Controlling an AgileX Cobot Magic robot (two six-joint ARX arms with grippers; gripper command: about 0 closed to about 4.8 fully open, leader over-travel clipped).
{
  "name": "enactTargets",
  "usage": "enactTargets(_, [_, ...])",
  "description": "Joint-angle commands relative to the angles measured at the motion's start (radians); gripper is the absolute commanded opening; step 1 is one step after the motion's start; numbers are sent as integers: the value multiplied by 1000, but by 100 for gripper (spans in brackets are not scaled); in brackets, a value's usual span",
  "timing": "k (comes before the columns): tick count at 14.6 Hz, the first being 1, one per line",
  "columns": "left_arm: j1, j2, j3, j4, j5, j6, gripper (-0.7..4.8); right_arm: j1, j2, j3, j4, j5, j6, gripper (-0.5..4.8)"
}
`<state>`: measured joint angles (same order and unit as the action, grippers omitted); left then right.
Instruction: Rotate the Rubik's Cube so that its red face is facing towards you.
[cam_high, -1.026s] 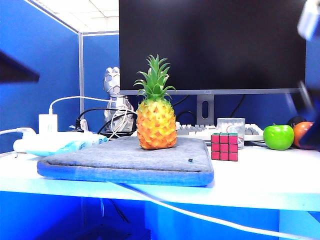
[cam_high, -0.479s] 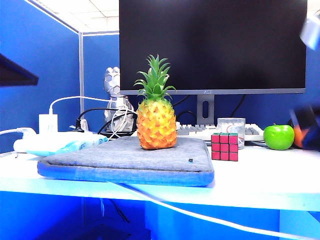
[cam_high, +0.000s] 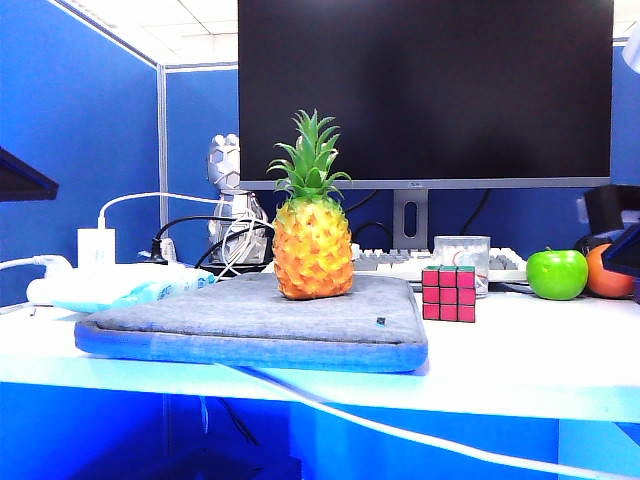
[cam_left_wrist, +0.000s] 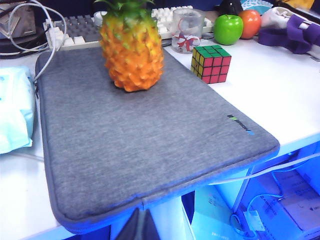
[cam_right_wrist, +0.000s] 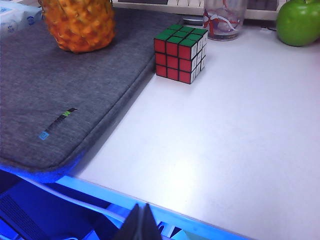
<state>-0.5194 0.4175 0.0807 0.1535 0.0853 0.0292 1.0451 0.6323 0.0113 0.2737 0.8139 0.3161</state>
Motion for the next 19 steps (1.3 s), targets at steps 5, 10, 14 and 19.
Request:
enactTargets(5, [0,-2,2,11,-2,0,-2,3,-68,0,-21,-9,-3,-1])
enactTargets(10, [141,-289,2,-114,34,0,-2,-402,-262,0,-49,-57,-3,0])
enactTargets(14, [328,-369,2,-115,23,0,-2,-857,-531,0,-135,-45,-3,0])
enactTargets(19, [343,-403,1,-116,28,0,-2,-1049,-630,6,-144,-27,-3,-1])
